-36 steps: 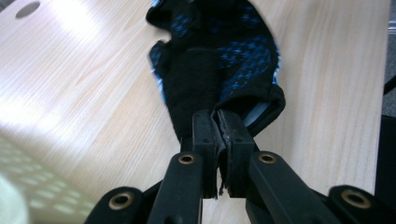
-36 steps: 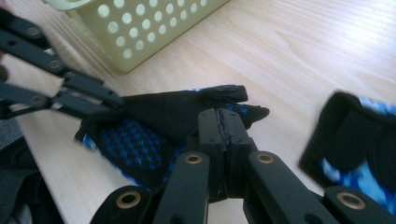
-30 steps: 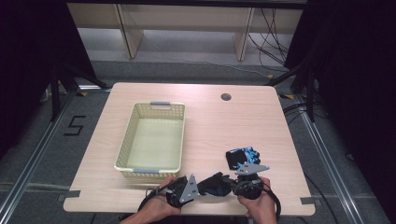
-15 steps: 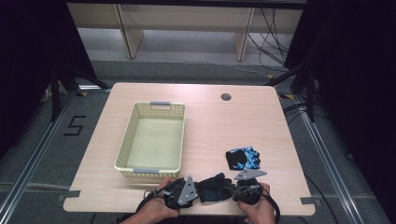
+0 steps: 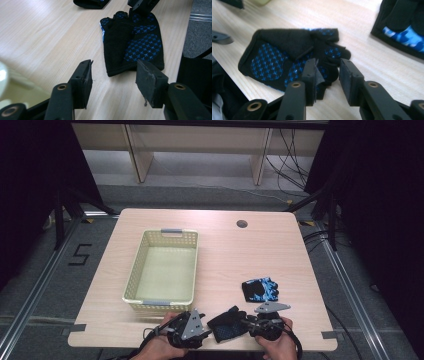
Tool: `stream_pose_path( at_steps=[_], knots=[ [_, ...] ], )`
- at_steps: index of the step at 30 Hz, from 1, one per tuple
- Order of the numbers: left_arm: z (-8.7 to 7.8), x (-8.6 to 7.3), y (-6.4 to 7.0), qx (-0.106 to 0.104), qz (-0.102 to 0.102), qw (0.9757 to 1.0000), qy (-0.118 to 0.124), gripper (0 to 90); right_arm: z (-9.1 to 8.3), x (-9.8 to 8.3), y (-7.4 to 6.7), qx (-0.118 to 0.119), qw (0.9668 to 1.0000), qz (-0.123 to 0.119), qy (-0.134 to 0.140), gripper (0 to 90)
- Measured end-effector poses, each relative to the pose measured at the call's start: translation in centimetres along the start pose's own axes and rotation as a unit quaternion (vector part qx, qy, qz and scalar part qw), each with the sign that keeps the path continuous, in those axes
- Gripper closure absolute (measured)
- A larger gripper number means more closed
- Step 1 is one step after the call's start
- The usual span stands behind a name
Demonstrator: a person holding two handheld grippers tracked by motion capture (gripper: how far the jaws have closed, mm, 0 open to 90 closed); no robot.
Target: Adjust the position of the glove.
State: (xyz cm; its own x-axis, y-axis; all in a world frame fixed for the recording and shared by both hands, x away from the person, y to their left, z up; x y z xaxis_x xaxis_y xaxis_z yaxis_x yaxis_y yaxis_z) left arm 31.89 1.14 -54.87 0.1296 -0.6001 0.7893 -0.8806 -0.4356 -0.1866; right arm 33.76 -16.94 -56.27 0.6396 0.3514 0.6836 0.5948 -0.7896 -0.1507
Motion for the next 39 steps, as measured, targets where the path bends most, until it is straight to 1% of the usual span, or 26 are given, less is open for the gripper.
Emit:
stream_pose_path(
  at_steps=[4, 5, 7, 10, 11, 13, 14, 17, 18, 20, 21, 22, 23, 24, 26, 27, 29, 30, 31, 32, 33, 34, 36, 37, 38, 39],
  knots=[
    [-1.4, -0.5, 0.3, -0.008, -0.027, 0.9996, 0.006, 39.3, -1.0, 1.4, 0.8, -0.007, 0.9987, -0.007, 0.049, 64.1],
    [-1.7, -0.7, 0.3, -0.015, -0.042, 0.999, 0.001, 37.7, -1.3, 1.6, 0.8, -0.012, 0.9984, 0.01, 0.053, 63.5],
    [-2.1, -1.2, 0.1, -0.019, -0.066, 0.9977, -0.001, 35.0, -1.6, 2.0, 1.6, -0.02, 0.9973, 0.007, 0.07, 61.1],
    [-2.5, -1.6, -0.4, -0.014, -0.068, 0.9976, 0.0, 33.1, -1.9, 2.2, 2.7, -0.034, 0.9959, 0.014, 0.083, 60.5],
    [-3.0, -2.0, -0.6, -0.014, -0.084, 0.9964, 0.0, 32.9, -1.9, 2.2, 2.9, -0.033, 0.9961, 0.02, 0.08, 60.4],
    [-3.4, -2.5, -0.8, -0.014, -0.089, 0.9959, -0.01, 32.5, -1.8, 2.4, 3.6, -0.046, 0.995, 0.022, 0.087, 60.1],
    [-3.4, -2.5, -0.9, -0.009, -0.095, 0.9954, 0.0, 32.3, -1.8, 2.4, 3.8, -0.045, 0.9952, 0.024, 0.083, 59.8],
    [-3.6, -2.9, -1.2, -0.005, -0.099, 0.9951, -0.004, 32.0, -1.6, 2.9, 4.4, -0.053, 0.9945, 0.023, 0.087, 59.5],
    [-4.0, -3.1, -1.3, -0.012, -0.095, 0.9953, -0.009, 31.9, -1.5, 3.0, 4.4, -0.054, 0.9944, 0.03, 0.086, 59.5],
    [-4.1, -3.2, -1.4, -0.008, -0.108, 0.9941, -0.004, 31.7, -1.1, 3.5, 4.9, -0.057, 0.994, 0.025, 0.089, 59.3],
    [-4.2, -3.3, -1.6, -0.005, -0.099, 0.9951, -0.003, 31.6, -1.0, 3.7, 5.0, -0.061, 0.994, 0.027, 0.086, 59.3],
    [-4.2, -3.4, -1.6, -0.001, -0.111, 0.9938, 0.0, 31.5, -0.8, 3.8, 5.2, -0.061, 0.9942, 0.025, 0.085, 59.0],
    [-4.3, -3.6, -1.8, 0.003, -0.103, 0.9946, -0.007, 31.4, -0.6, 4.0, 5.3, -0.065, 0.9939, 0.029, 0.084, 58.5],
    [-4.3, -3.7, -1.6, -0.004, -0.115, 0.9934, -0.004, 31.3, -0.4, 4.3, 5.5, -0.061, 0.9941, 0.024, 0.087, 58.3],
    [-4.4, -3.8, -1.8, 0.0, -0.108, 0.9942, -0.004, 31.1, 0.0, 4.6, 5.8, -0.067, 0.9942, 0.026, 0.08, 57.5],
    [-4.4, -3.9, -1.7, 0.002, -0.123, 0.9924, -0.001, 31.0, 0.3, 4.8, 6.0, -0.066, 0.9941, 0.025, 0.082, 57.2],
    [-4.6, -4.2, -1.8, 0.005, -0.118, 0.993, -0.006, 30.9, 0.9, 5.1, 6.4, -0.071, 0.994, 0.02, 0.081, 56.3],
    [-4.6, -4.1, -1.8, 0.002, -0.125, 0.9921, -0.002, 30.8, 1.1, 5.2, 6.5, -0.071, 0.9944, 0.027, 0.074, 56.2],
    [-4.9, -4.3, -2.0, 0.006, -0.118, 0.993, -0.005, 30.8, 1.3, 5.4, 6.8, -0.075, 0.9942, 0.019, 0.075, 55.5],
    [-4.9, -4.3, -2.0, 0.007, -0.128, 0.9918, 0.0, 30.7, 1.6, 5.7, 6.9, -0.073, 0.9938, 0.014, 0.082, 54.9],
    [-5.2, -4.6, -2.3, 0.011, -0.119, 0.9928, -0.006, 30.5, 1.7, 5.6, 6.8, -0.073, 0.9945, 0.026, 0.07, 54.4],
    [-5.3, -4.8, -2.4, 0.011, -0.122, 0.9924, -0.008, 30.3, 1.8, 5.7, 6.9, -0.077, 0.9945, 0.021, 0.067, 53.7],
    [-5.6, -5.2, -2.5, 0.017, -0.132, 0.9911, -0.008, 29.6, 2.0, 5.8, 6.8, -0.076, 0.9947, 0.029, 0.062, 52.8],
    [-5.7, -5.3, -2.5, 0.018, -0.136, 0.9905, -0.008, 29.5, 2.2, 5.9, 7.0, -0.078, 0.9946, 0.021, 0.065, 52.4],
    [-5.8, -5.5, -2.5, 0.017, -0.134, 0.9908, -0.01, 29.5, 2.3, 6.0, 6.8, -0.074, 0.9948, 0.031, 0.062, 52.1],
    [-5.9, -5.7, -2.6, 0.02, -0.131, 0.9911, -0.015, 29.4, 2.5, 6.1, 6.9, -0.074, 0.995, 0.023, 0.063, 51.7]
  ],
)
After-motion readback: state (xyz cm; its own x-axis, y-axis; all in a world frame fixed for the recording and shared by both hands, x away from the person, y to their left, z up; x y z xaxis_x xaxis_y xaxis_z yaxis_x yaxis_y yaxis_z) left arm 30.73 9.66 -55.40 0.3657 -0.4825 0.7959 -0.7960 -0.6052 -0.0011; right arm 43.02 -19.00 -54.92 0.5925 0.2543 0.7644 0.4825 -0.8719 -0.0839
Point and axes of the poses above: each handheld gripper's, and its own axes: z roughly forward along the jaws, x roughly out of its top, y roughly to its right, the point moved 9 cm from there along z, roughly forward along the jaws, and after that the axes turned 3 degrees about y, right-handed, at the moved point
